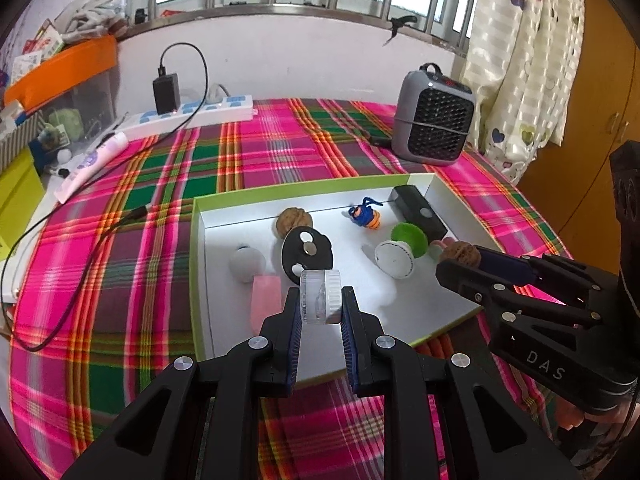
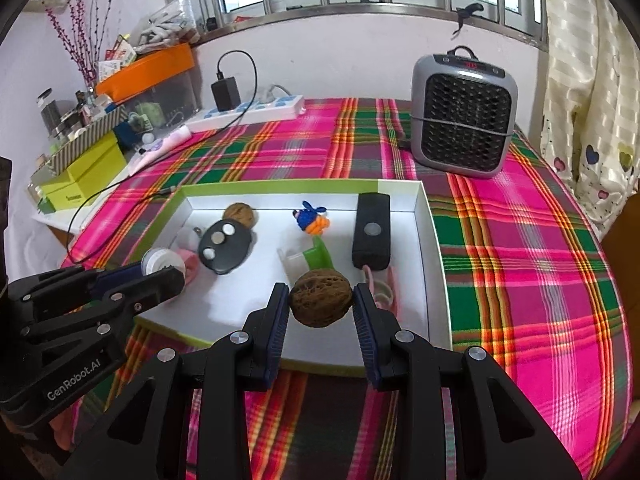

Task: Organize objects
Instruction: 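Carry the white roll with left tool into the box while right tool carries the walnut in, then open left tool to release the roll while right tool releases the walnut in the box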

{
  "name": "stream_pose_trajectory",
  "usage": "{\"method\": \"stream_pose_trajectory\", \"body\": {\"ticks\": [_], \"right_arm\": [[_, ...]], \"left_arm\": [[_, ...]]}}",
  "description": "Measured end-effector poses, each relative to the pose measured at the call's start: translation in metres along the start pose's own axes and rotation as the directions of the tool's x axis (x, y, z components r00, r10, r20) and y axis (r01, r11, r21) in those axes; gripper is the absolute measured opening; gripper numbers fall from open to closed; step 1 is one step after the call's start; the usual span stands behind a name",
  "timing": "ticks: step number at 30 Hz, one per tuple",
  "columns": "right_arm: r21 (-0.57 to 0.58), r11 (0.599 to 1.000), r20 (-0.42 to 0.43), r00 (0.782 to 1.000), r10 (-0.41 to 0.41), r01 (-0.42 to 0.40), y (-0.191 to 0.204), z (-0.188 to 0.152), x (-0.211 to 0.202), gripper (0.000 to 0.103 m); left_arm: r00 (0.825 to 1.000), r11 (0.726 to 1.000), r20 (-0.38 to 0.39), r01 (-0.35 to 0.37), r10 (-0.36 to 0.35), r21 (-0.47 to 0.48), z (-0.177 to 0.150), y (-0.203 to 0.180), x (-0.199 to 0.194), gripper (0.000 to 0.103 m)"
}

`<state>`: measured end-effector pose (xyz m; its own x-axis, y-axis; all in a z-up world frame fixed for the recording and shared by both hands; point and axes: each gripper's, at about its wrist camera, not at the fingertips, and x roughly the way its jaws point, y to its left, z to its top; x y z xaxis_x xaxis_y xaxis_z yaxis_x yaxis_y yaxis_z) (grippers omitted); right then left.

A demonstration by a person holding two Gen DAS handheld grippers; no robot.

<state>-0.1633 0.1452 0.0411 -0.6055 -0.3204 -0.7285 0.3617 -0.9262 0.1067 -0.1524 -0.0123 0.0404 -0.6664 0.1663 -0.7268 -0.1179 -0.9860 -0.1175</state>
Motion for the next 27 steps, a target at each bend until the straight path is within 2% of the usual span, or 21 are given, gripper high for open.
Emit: {"method": "stream_pose_trajectory", "body": {"ticks": [15, 27], "right_arm": [[-0.009, 1.0, -0.059, 0.998, 0.012, -0.013, -0.006, 0.001, 0.02, 0.034], [-0.015, 1.0, -0.075, 0.997, 0.004, -0.005, -0.005, 0.001, 0.025, 0.034]], "left_arm": [[0.999, 1.0, -0.053, -0.011, 0.012, 0.011, 0.0, -0.002, 0.026, 0.017], [0.998, 1.0, -0.06, -0.01, 0.011, 0.013, 0.001, -0.003, 0.029, 0.017]]}}
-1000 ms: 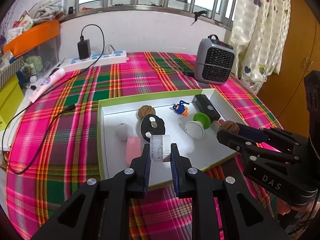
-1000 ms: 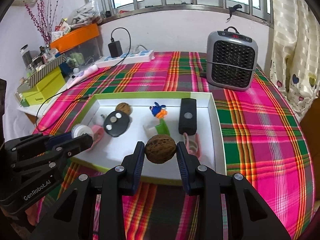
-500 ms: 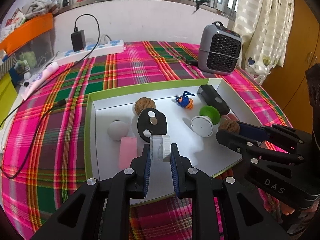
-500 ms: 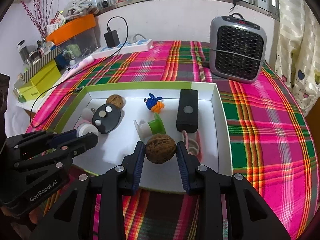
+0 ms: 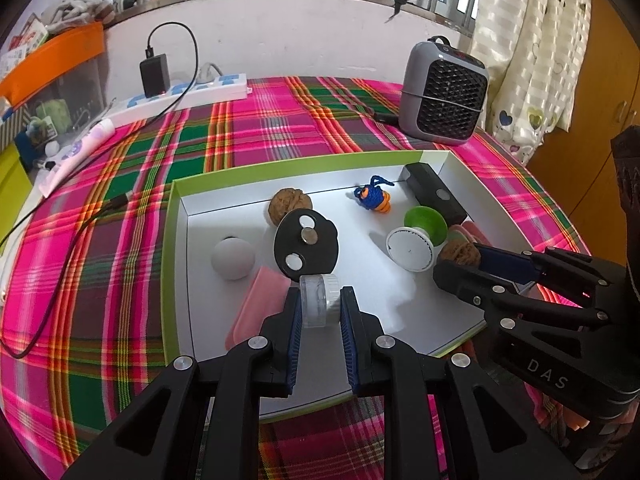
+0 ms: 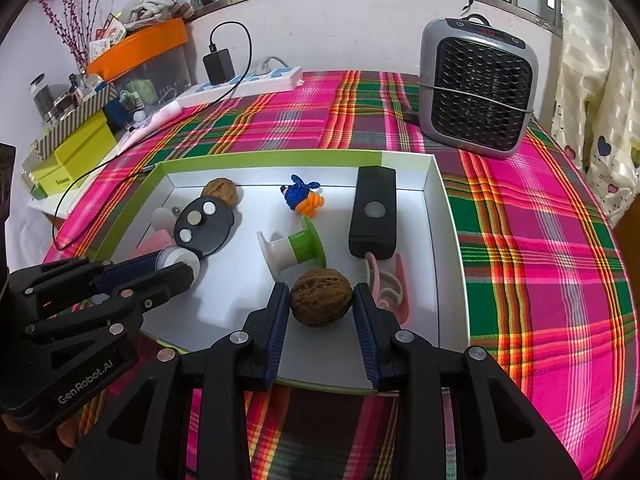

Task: Organize objects
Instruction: 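Open left tool to release the roll while right tool releases the walnut in the box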

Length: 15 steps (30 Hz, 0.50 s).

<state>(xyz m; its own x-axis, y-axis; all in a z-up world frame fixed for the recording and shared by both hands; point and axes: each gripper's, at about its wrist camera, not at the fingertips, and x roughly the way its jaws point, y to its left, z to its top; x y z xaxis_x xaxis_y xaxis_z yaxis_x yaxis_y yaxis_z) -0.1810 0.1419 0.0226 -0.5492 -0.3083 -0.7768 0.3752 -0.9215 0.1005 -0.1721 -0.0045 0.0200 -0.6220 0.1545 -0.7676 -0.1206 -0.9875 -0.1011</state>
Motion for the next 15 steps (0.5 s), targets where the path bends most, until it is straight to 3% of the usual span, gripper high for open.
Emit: {"method": "stream_pose_trajectory", "body": {"ticks": [6, 15], "right_arm": [[0.004, 1.0, -0.001, 1.0, -0.001, 0.001, -0.0005, -0.0002, 0.0002, 0.034], [0.018, 1.0, 0.014, 1.0, 0.0, 0.0, -0.0011, -0.0012, -0.0025, 0.034]], "left_arm": [[1.0, 1.0, -0.005, -0.005, 0.005, -0.003, -0.0011, 0.0004, 0.0006, 0.019], [1.0, 1.0, 0.004, -0.017, 0.017, -0.004, -0.0019, 0.0005, -0.0026, 0.033]]}}
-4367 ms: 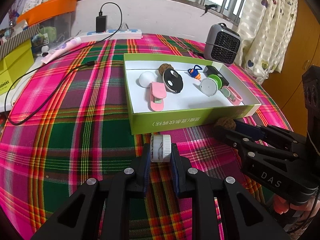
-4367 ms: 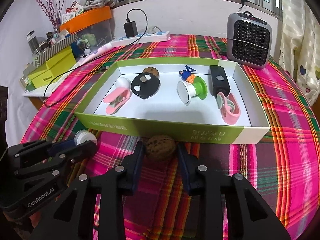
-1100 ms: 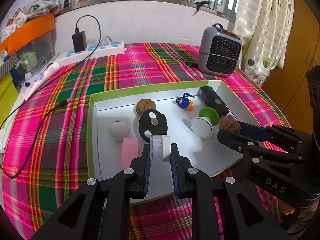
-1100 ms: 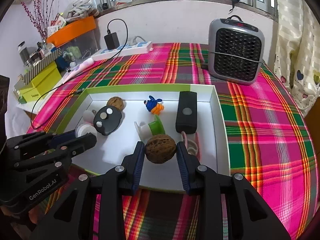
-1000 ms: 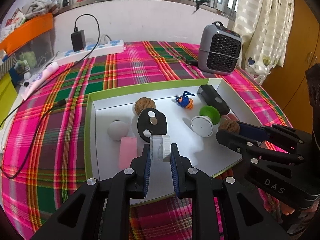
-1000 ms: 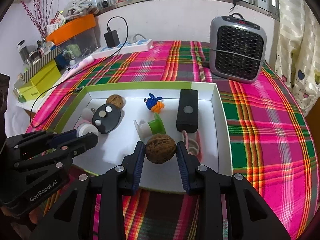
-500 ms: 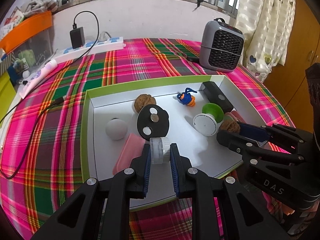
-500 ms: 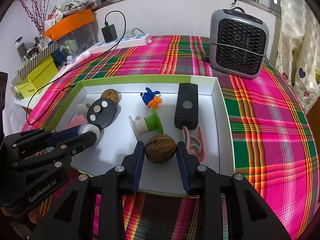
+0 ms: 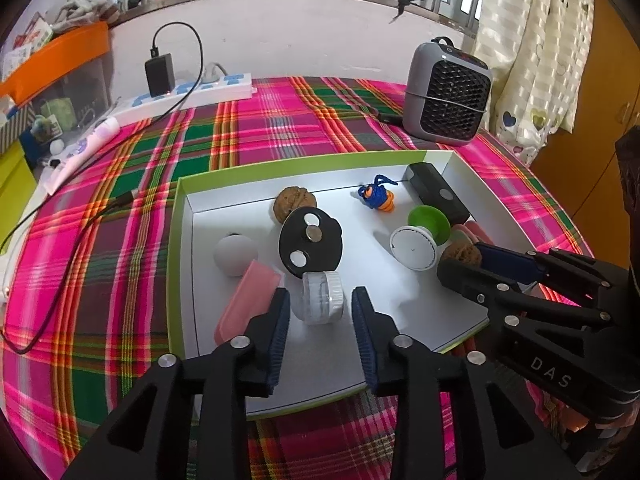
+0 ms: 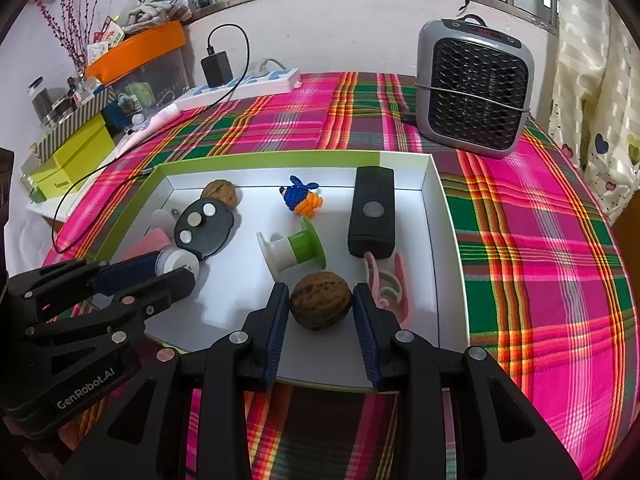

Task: Organize objects
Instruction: 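Open left tool to release the roll while right tool releases the walnut in the box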

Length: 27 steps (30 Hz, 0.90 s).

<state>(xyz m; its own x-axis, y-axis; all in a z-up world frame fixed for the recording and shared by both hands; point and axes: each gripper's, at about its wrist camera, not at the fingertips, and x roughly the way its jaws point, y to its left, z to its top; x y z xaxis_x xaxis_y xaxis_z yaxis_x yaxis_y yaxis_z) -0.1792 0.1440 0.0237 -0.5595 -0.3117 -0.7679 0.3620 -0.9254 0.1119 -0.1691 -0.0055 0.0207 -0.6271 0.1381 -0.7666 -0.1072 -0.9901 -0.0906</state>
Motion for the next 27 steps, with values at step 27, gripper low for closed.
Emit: {"method": "stream_pose_trajectory", "body": {"ticks": [27], "right_arm": [[-0.004, 1.0, 0.098, 0.995, -0.027, 0.028, 0.016, -0.017, -0.043, 0.046]], "left_arm": [[0.993, 0.997, 0.105, -0.057, 0.061, -0.043, -0.019, 0.003, -0.051, 0.042]]}}
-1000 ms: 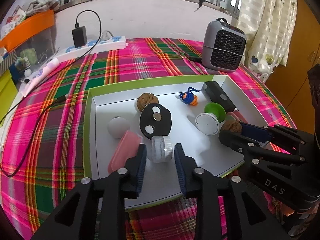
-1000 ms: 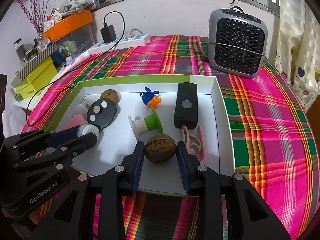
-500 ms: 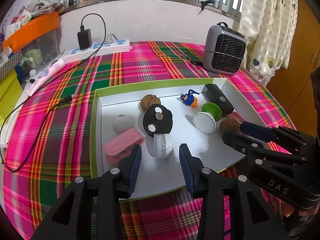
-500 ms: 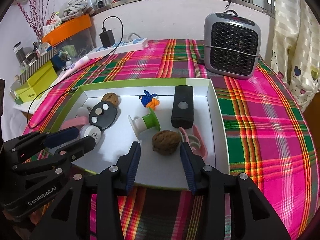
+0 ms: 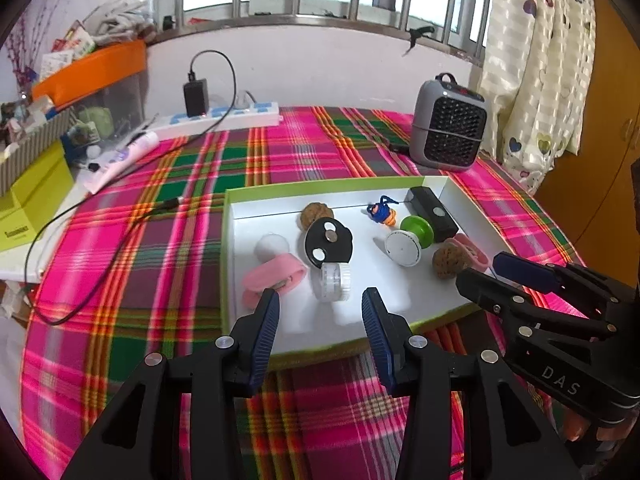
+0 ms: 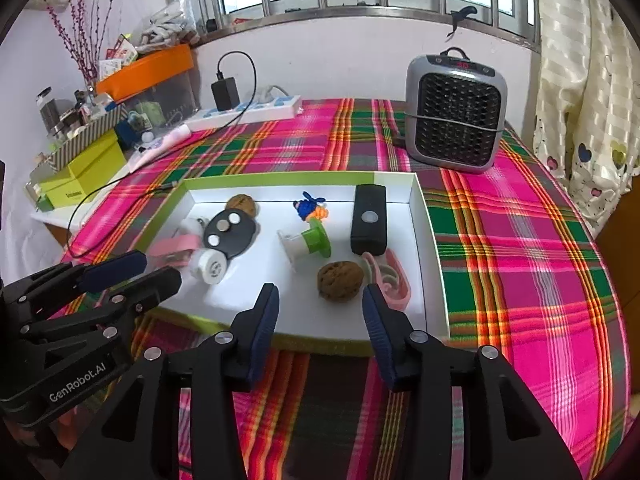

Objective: Organize objects

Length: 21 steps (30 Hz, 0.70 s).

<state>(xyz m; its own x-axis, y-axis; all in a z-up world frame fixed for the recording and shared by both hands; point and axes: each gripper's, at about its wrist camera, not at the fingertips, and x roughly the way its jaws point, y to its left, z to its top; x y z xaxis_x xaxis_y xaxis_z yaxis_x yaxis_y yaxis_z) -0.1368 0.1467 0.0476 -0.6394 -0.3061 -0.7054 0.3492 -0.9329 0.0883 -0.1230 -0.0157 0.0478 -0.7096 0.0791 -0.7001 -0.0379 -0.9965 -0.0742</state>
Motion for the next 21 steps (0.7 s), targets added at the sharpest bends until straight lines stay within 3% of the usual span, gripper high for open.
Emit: {"method": "stream_pose_trajectory", "body": {"ticks": [21], "right_arm": [[-0.022, 0.999, -0.015, 0.999, -0.049, 0.048, 0.015, -0.041, -0.025, 0.051]], "left_arm": [[0.999, 0.999, -0.027, -0.044, 0.043, -0.021, -0.053, -0.003, -0.028, 0.042]]}}
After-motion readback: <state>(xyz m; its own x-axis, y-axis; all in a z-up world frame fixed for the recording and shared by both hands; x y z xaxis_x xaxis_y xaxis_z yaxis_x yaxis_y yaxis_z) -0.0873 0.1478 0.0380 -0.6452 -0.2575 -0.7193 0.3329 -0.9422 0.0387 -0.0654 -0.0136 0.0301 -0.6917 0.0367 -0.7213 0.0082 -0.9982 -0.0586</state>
